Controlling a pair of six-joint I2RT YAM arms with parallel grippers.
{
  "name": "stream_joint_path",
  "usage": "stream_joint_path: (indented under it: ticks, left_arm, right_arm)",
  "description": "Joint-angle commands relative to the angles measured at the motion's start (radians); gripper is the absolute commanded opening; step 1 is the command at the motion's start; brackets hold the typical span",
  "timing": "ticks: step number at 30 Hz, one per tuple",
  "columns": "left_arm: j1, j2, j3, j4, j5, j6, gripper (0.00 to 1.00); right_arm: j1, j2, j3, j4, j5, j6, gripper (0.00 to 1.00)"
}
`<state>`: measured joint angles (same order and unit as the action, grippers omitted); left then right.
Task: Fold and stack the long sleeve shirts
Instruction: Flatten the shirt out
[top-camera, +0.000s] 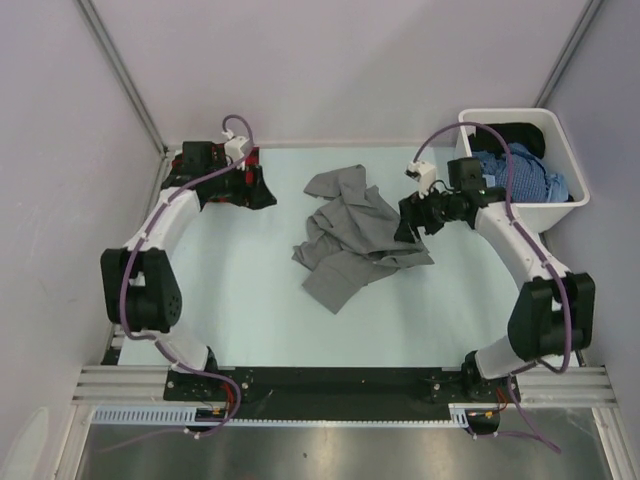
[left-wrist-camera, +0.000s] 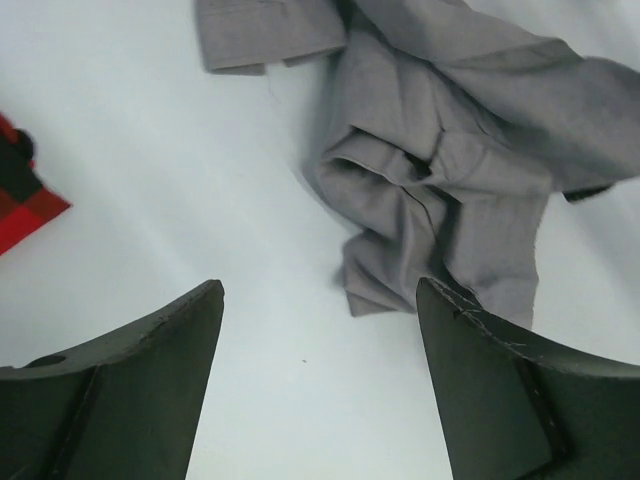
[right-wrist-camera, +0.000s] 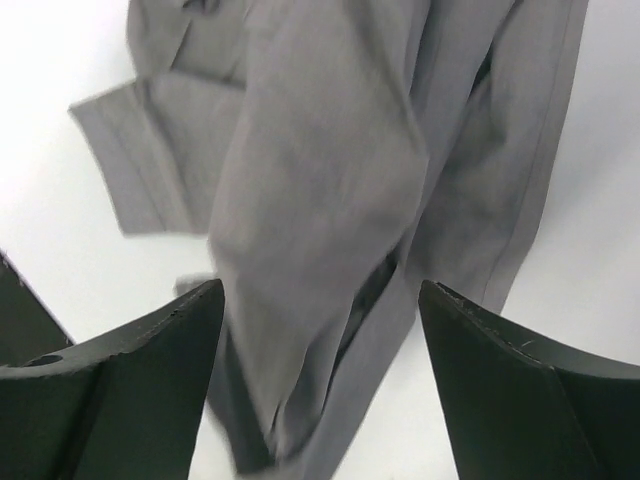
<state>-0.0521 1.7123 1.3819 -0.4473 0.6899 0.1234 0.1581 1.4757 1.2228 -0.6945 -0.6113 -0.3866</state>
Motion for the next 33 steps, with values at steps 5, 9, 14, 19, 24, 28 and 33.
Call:
stream_joint_path:
  ticks: [5, 9, 14, 19, 24, 28, 33]
  left_arm:
    - [-0.117, 0.016, -0.136, 0.044, 0.013, 0.079, 0.79]
    - [-0.175, 0.078, -0.135, 0.067, -0.055, 0.074, 0.77]
    - [-0.255, 0.154, -0.109, 0.033, -0.101, 0.085, 0.77]
    - [-0.301, 0.224, -0.098, 0.029, -0.079, 0.061, 0.58]
    - [-0.240, 0.109, -0.086, 0.009, -0.165, 0.119, 0.06]
    - [-0.209, -0.030, -0.040, -0.146, -0.194, 0.280, 0.00]
    - [-0.401, -0.203, -0.203, -0.280, -0.260, 0.574, 0.00]
  right_arm:
    - [0.021, 0.276, 0.262, 0.066, 0.027, 0.146, 0.87]
    - [0.060, 0.350, 0.320, 0.021, 0.021, 0.143, 0.88]
    - [0.075, 0.393, 0.310, -0.040, -0.018, 0.137, 0.76]
    - [0.055, 0.397, 0.316, -0.040, -0.096, 0.163, 0.26]
    - [-0.020, 0.341, 0.403, -0.112, -0.149, 0.153, 0.00]
    - [-0.110, 0.285, 0.367, -0.138, -0.156, 0.138, 0.00]
    - [-0.236, 0.230, 0.213, -0.207, -0.124, 0.034, 0.00]
